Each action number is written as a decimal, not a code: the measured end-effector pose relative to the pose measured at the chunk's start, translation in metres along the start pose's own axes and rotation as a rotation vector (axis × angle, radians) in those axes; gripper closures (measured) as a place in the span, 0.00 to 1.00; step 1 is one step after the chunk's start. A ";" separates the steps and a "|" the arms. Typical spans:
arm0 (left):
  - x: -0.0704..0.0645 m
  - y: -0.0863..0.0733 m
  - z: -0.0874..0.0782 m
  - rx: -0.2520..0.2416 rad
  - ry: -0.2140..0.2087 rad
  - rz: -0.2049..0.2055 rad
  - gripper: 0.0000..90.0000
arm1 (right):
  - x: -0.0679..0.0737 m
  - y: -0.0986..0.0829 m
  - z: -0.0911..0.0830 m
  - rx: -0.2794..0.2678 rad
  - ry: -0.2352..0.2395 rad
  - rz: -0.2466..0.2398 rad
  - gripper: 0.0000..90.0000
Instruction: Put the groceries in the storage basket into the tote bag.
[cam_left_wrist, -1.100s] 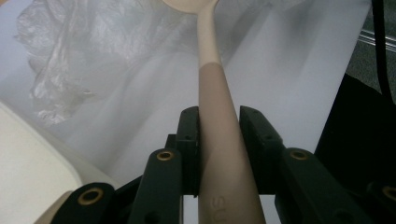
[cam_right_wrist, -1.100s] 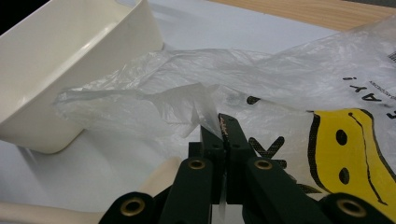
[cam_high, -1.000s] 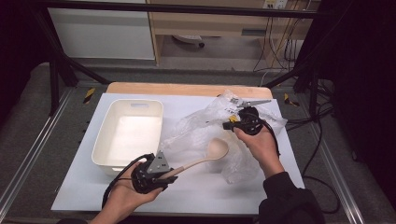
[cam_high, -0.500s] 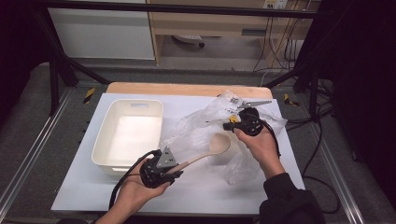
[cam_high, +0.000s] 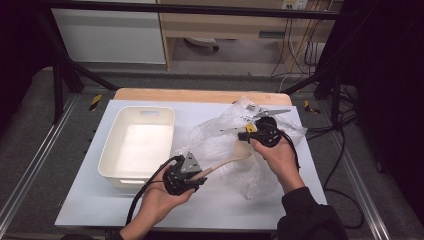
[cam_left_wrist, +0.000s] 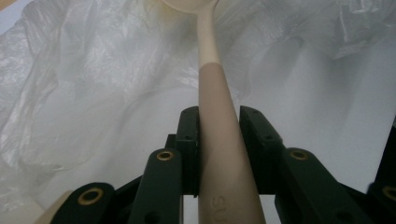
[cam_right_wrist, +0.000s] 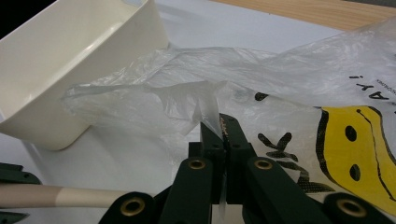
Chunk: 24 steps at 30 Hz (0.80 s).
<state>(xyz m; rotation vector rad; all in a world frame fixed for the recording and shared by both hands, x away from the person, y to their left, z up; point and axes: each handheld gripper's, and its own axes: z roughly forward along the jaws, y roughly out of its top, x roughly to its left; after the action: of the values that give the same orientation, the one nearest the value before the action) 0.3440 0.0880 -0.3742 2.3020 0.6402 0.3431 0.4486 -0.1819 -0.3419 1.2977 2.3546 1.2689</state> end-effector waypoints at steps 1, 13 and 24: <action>0.000 0.001 0.002 0.003 -0.001 0.002 0.77 | 0.000 0.000 -0.001 0.001 0.000 0.000 1.00; -0.003 0.009 0.030 0.013 0.032 -0.014 0.77 | 0.002 -0.003 -0.001 -0.005 0.010 0.001 1.00; -0.001 0.016 0.055 0.008 0.033 -0.048 0.77 | 0.003 -0.006 0.002 -0.011 0.017 0.008 1.00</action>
<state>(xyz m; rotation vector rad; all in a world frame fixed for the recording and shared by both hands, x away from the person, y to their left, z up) 0.3708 0.0465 -0.4024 2.2883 0.7137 0.3568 0.4440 -0.1798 -0.3473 1.2994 2.3526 1.2985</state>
